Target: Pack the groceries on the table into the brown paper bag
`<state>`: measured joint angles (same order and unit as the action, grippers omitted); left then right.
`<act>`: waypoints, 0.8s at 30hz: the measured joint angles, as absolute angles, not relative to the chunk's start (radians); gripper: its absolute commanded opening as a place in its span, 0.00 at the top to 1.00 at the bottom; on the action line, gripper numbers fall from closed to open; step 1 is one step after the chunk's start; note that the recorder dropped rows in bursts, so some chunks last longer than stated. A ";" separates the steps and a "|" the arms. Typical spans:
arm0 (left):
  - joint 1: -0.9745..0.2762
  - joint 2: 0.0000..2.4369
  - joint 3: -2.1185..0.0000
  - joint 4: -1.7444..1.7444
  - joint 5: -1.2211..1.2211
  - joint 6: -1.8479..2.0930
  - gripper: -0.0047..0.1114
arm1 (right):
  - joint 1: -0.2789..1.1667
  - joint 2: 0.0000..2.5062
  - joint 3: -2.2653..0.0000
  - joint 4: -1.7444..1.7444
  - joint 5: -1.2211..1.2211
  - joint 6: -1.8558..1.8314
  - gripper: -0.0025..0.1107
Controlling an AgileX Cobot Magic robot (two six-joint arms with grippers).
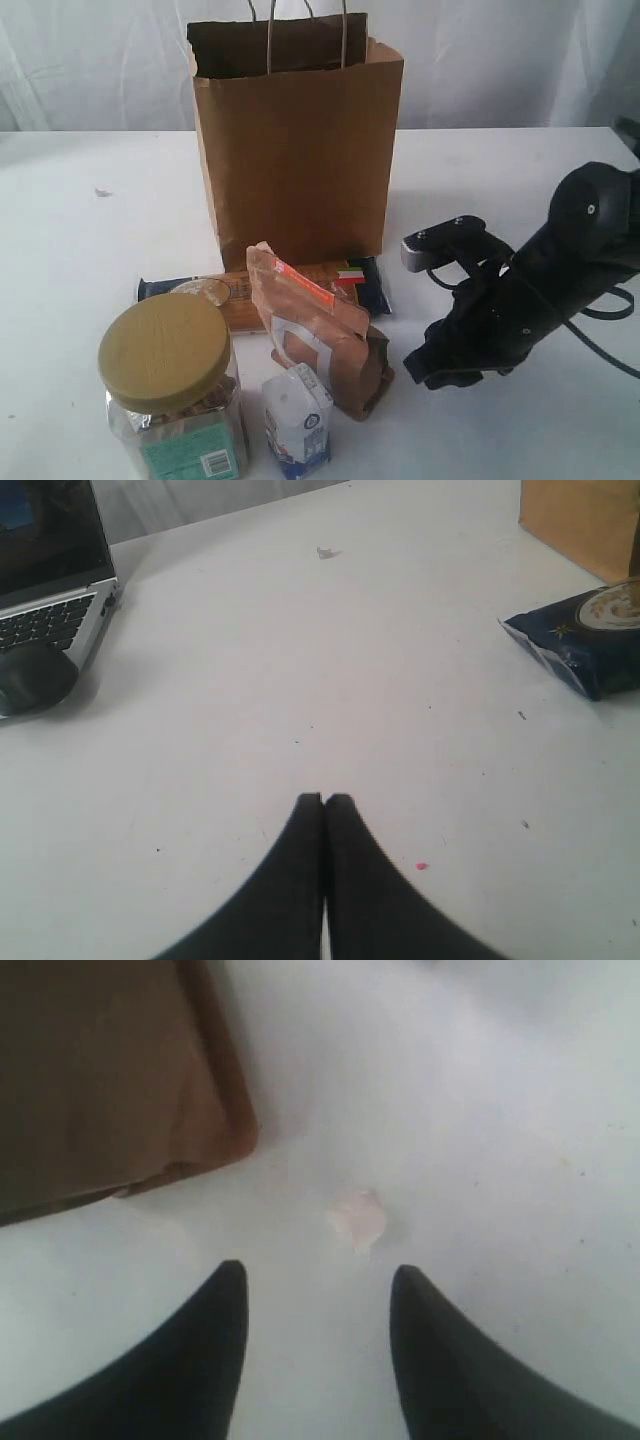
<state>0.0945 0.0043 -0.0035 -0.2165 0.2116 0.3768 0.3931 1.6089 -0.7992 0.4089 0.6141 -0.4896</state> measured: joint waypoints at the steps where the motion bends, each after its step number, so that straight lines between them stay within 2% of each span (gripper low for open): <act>1: 0.095 0.004 -0.003 -0.216 0.212 0.377 0.96 | 0.393 1.616 -0.799 0.409 0.609 -0.490 0.60; 11: 0.095 0.004 -0.003 -0.216 0.212 0.377 0.96 | 0.393 1.692 -0.804 0.440 0.557 -0.490 0.60; 16: 0.095 0.004 -0.003 -0.216 0.212 0.377 0.96 | 0.393 1.730 -0.804 0.462 0.511 -0.492 0.63; 18: 0.095 0.004 -0.003 -0.216 0.212 0.377 0.96 | 0.393 1.736 -0.804 0.472 0.511 -0.492 0.74; 19: 0.095 0.004 -0.003 -0.216 0.212 0.377 0.96 | 0.393 1.736 -0.805 0.472 0.511 -0.492 0.84; 21: 0.095 0.004 -0.003 -0.216 0.212 0.377 0.96 | 0.393 1.736 -0.815 0.472 0.521 -0.492 0.98; 24: 0.095 0.004 -0.003 -0.216 0.212 0.377 0.96 | 0.393 1.736 -0.882 0.486 0.616 -0.492 0.98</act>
